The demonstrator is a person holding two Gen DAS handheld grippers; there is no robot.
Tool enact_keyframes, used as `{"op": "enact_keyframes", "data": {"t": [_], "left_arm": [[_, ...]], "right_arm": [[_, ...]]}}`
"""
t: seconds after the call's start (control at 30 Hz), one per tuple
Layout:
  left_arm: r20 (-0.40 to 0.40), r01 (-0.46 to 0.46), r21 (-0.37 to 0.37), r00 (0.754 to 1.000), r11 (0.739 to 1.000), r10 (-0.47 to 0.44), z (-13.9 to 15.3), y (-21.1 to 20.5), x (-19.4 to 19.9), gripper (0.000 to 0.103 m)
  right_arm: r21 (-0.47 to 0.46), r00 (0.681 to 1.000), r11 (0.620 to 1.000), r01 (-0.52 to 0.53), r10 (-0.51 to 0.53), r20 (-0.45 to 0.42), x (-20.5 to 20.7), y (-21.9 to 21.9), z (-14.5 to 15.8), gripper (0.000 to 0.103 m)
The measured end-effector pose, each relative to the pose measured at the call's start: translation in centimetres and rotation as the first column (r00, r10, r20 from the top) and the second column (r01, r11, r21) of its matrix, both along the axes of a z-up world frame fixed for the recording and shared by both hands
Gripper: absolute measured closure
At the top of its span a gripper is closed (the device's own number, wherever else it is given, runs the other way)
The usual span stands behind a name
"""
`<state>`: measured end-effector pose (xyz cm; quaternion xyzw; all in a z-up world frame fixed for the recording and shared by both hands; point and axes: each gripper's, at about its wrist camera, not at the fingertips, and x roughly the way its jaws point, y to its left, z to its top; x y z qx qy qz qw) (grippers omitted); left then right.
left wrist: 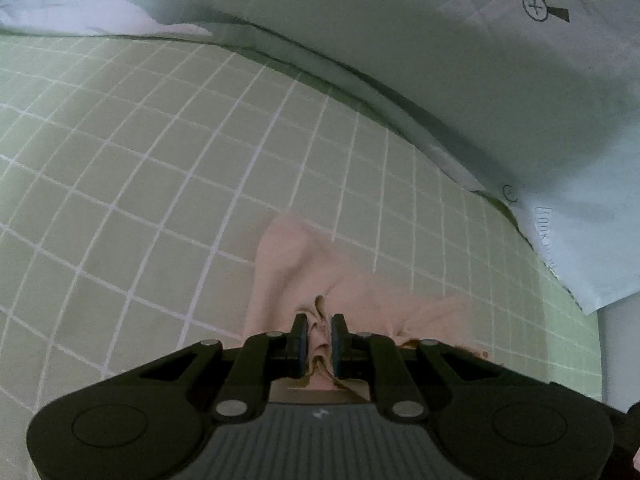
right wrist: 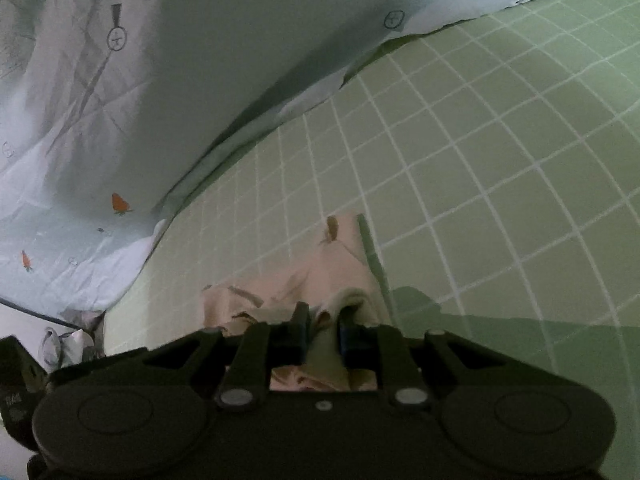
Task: Fold clothes
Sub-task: 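Pinch the folded shirt end with the left gripper while the right gripper pinches beside it, then lift the folded shirt off the mat with both grippers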
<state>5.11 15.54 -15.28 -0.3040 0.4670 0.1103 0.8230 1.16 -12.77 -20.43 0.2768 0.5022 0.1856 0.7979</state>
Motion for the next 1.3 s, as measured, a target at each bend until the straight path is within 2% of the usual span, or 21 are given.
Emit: {"op": "enact_keyframes", "data": {"t": [0.1, 0.17, 0.23, 0.3, 0.4, 0.47, 0.63, 0.7, 0.8, 0.83, 0.93, 1.13, 1.17, 1.2, 1.23, 1.27, 1.3], "left_arm": [[0.026, -0.013, 0.0, 1.0, 1.0, 0.013, 0.8, 0.4, -0.5, 0.084], [0.065, -0.025, -0.006, 0.998, 1.0, 0.025, 1.8, 0.8, -1.5, 0.084], [0.11, -0.047, 0.004, 0.993, 0.999, 0.046, 3.2, 1.4, -2.7, 0.083], [0.14, -0.066, 0.027, 0.988, 0.997, 0.062, 4.4, 1.9, -4.0, 0.074], [0.157, -0.072, 0.047, 0.986, 0.996, 0.064, 4.8, 2.3, -5.7, 0.055], [0.127, -0.047, 0.044, 0.991, 0.998, 0.041, 4.0, 2.0, -6.1, 0.039], [0.023, 0.023, -0.002, 0.999, 1.0, -0.023, 0.8, 0.5, -5.6, 0.031], [-0.007, 0.039, 0.006, 0.999, 0.999, -0.039, -0.2, -0.2, -5.0, 0.03], [-0.027, 0.062, 0.03, 0.998, 0.998, -0.061, -1.2, -0.6, -4.0, 0.029], [-0.019, 0.069, 0.041, 0.998, 0.997, -0.068, -1.3, -0.8, -3.6, 0.024], [-0.002, 0.092, 0.075, 0.996, 0.993, -0.092, -1.5, -1.0, -2.6, 0.02], [0.031, 0.127, 0.133, 0.991, 0.983, -0.132, -1.7, -1.4, -1.3, 0.022], [0.036, 0.132, 0.14, 0.99, 0.981, -0.139, -1.7, -1.5, -1.1, 0.027], [0.042, 0.134, 0.148, 0.989, 0.98, -0.142, -1.7, -1.6, -0.9, 0.03], [0.049, 0.132, 0.151, 0.989, 0.98, -0.141, -1.7, -1.7, -0.6, 0.039], [0.052, 0.129, 0.147, 0.989, 0.981, -0.138, -1.7, -1.8, -0.4, 0.046], [0.051, 0.126, 0.141, 0.99, 0.982, -0.134, -1.8, -1.9, -0.2, 0.049]], "right_arm": [[0.018, 1.0, 1.0, -0.01, 0.009, 0.011, 0.2, -0.3, 0.5, 0.084], [0.004, 0.998, 1.0, -0.017, 0.017, 0.068, -0.4, -0.5, 1.8, 0.075], [-0.025, 0.989, 1.0, -0.001, 0.005, 0.145, -1.2, -1.0, 3.4, 0.039], [-0.054, 0.974, 0.998, 0.019, -0.006, 0.227, -2.1, -1.7, 5.1, 0.033], [-0.114, 0.964, 0.993, 0.006, 0.025, 0.266, -2.9, -2.3, 6.0, 0.031], [-0.158, 0.963, 0.987, -0.023, 0.064, 0.261, -3.1, -2.1, 5.7, 0.031], [-0.184, 0.975, 0.976, -0.113, 0.145, 0.166, -2.4, -0.2, 3.4, 0.03], [-0.208, 0.976, 0.967, -0.144, 0.174, 0.133, -1.7, 0.9, 2.5, 0.03], [-0.24, 0.972, 0.954, -0.181, 0.211, 0.107, -0.7, 2.2, 1.7, 0.03], [-0.248, 0.97, 0.95, -0.191, 0.221, 0.099, -0.3, 2.5, 1.6, 0.03], [-0.282, 0.965, 0.935, -0.214, 0.246, 0.085, 0.6, 3.7, 1.1, 0.03], [-0.314, 0.956, 0.917, -0.244, 0.282, 0.081, 2.3, 5.2, 0.6, 0.033], [-0.313, 0.954, 0.916, -0.25, 0.288, 0.081, 2.5, 5.5, 0.6, 0.035], [-0.31, 0.952, 0.916, -0.257, 0.295, 0.081, 2.6, 5.7, 0.6, 0.04], [-0.307, 0.95, 0.914, -0.265, 0.302, 0.082, 2.8, 6.0, 0.6, 0.046], [-0.315, 0.947, 0.91, -0.27, 0.31, 0.085, 2.8, 6.4, 0.7, 0.049], [-0.33, 0.944, 0.903, -0.274, 0.318, 0.088, 2.7, 6.9, 0.9, 0.055]]}}
